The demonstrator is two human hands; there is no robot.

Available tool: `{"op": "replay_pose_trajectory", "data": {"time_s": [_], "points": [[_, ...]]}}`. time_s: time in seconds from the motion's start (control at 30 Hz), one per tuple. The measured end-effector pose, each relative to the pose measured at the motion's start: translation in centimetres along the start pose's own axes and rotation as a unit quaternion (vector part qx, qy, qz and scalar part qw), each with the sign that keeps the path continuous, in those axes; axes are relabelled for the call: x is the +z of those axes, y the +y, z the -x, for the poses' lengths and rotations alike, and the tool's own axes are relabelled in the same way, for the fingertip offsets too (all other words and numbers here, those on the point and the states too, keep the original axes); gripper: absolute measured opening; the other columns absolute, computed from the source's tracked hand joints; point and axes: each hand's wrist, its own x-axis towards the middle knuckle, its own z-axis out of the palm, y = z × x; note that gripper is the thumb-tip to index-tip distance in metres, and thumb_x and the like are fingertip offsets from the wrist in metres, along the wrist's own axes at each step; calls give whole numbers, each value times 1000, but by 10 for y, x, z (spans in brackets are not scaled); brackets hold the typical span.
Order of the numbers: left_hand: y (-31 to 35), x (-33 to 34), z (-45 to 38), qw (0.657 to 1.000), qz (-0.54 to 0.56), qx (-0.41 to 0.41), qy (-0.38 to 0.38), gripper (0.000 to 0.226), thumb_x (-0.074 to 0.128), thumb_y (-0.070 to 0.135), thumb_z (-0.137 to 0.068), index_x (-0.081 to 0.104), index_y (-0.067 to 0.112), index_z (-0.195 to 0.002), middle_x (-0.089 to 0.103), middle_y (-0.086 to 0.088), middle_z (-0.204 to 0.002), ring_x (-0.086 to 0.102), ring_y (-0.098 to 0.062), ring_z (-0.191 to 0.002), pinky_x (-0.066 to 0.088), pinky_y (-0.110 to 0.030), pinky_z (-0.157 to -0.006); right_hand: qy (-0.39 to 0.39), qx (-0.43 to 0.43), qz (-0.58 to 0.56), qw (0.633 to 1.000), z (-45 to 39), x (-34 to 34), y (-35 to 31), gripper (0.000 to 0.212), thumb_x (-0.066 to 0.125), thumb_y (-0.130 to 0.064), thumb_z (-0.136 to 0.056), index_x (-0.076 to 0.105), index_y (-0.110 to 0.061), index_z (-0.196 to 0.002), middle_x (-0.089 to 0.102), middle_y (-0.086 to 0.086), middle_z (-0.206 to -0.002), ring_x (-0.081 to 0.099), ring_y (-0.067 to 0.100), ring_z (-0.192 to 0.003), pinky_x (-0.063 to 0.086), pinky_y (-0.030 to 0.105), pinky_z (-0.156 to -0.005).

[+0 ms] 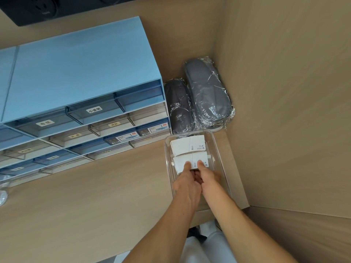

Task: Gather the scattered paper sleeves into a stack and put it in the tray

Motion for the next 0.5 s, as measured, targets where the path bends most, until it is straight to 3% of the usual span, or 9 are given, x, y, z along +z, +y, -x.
{"op": "replay_pose_trajectory", "data": {"time_s": [0.07,0.13,0.2,0.3,0.4,0.5], "points": [[-1,1,-3,1000,-15,7,12,26,79,16,-85,63,1,-72,62,-12,-61,57,-21,-47,53,-28,-42,12,-6,27,1000,-2,-1,2,42,72,-26,-88,68,10,-108,70,20,-86,64,26,-62,57,39,-64],[-2,0,-3,999,-39,10,13,30,79,21,-84,63,1,-68,62,-10,-57,57,-22,-48,53,-30,-50,20,-8,43,999,-1,-3,4,43,71,-31,-88,69,9,-105,72,20,-87,66,29,-66,59,41,-69],[-2,-1,-5,999,-46,18,14,32,81,22,-82,63,2,-66,61,-8,-49,57,-21,-45,53,-30,-52,35,-21,62,997,-1,-4,4,43,72,-34,-87,71,7,-97,73,16,-80,66,26,-61,57,35,-60],[1,0,-2,999,-43,1,-8,28,80,25,-83,66,1,-78,61,-9,-57,56,-21,-48,56,-34,-55,33,-28,52,998,5,-3,2,35,72,-32,-87,71,3,-89,70,12,-69,64,23,-54,52,30,-56],[2,-3,-2,997,-35,-28,-65,34,75,31,-88,67,2,-103,63,-14,-77,60,-24,-65,57,-40,-73,32,-47,25,998,12,-3,4,28,75,-28,-86,67,-3,-77,67,8,-57,62,20,-47,52,30,-53],[2,-4,0,993,-38,-43,-106,41,73,36,-88,65,-2,-100,62,-16,-80,60,-26,-75,53,-44,-98,5,-53,22,998,24,-7,3,32,77,-31,-84,65,-2,-87,65,4,-48,61,17,-40,52,28,-50]]}}
